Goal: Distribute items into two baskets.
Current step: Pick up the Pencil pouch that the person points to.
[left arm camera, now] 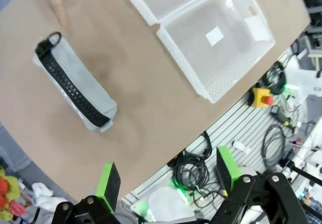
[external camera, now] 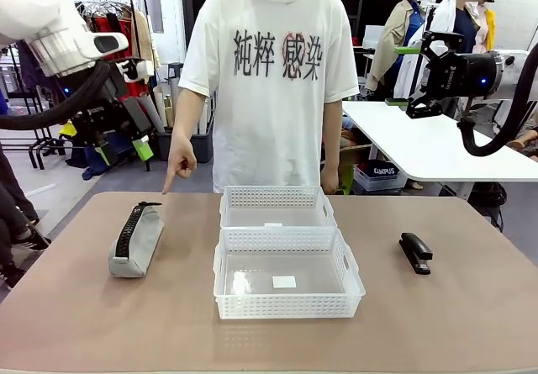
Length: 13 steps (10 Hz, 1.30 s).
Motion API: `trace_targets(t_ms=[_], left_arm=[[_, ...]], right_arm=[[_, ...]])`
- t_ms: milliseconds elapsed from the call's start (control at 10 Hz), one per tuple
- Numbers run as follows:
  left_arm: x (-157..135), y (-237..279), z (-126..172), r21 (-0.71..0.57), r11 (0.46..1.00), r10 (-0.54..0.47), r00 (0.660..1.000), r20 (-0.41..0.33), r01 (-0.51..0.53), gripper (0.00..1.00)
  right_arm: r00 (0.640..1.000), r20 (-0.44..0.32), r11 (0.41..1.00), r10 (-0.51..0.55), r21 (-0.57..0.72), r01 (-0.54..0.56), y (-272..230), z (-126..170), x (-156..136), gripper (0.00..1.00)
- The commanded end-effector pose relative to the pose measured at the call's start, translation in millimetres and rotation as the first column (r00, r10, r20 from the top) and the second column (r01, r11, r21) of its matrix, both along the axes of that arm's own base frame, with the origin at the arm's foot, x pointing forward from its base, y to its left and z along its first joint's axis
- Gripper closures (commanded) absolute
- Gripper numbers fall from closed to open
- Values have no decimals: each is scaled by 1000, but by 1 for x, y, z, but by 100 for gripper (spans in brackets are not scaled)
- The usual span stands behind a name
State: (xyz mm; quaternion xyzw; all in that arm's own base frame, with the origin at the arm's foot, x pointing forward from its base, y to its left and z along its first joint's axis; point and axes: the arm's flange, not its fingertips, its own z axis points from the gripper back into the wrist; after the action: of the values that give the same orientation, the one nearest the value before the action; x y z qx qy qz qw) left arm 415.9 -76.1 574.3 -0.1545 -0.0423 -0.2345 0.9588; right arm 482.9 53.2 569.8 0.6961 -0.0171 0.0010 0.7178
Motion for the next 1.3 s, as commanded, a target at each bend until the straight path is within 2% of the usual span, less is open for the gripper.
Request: trace_targets(t_ms=[0, 300, 600, 700, 900, 1200], left_arm=[[11, -11, -20, 127, 992, 28, 998, -47, -22, 0], [23, -22, -58, 220, 975, 61, 995, -80, -42, 0], [32, -27, -94, 329, 939, 124, 990, -60, -98, 0], [34, -25, -105, 326, 937, 147, 988, -50, -123, 0], [40, -16, -125, 309, 929, 206, 978, 20, -202, 0], [50, 3, -152, 270, 920, 280, 959, 48, -282, 0]], right_arm=[[1000, 2, 1000, -2, -1, 2, 0, 1, 0, 0], [1000, 2, 1000, -2, -1, 2, 0, 1, 0, 0], [1000, 2, 1000, -2, -1, 2, 0, 1, 0, 0], [1000, 2, 1000, -2, -1, 2, 0, 1, 0, 0], [1000, 2, 1000, -2, -1, 2, 0, 1, 0, 0], [1000, 2, 1000, -2, -1, 2, 0, 1, 0, 0]])
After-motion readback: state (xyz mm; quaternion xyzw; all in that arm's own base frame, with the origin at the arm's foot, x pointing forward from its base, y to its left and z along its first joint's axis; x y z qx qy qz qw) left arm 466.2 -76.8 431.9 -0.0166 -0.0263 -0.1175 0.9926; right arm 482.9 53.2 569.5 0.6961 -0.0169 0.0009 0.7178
